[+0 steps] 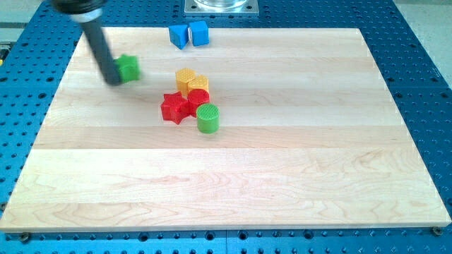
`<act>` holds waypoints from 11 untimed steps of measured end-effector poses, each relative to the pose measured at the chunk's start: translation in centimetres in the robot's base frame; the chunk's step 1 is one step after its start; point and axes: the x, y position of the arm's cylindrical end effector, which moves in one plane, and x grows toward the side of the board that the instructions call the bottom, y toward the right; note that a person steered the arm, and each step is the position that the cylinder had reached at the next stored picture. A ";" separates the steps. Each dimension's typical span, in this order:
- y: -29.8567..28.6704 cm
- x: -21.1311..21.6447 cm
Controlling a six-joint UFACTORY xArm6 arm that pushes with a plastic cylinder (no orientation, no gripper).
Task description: Separate the blue blocks from each other
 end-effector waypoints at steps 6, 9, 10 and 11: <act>7.0 -11.9; 8.9 -13.3; 13.6 -13.2; 14.5 -12.3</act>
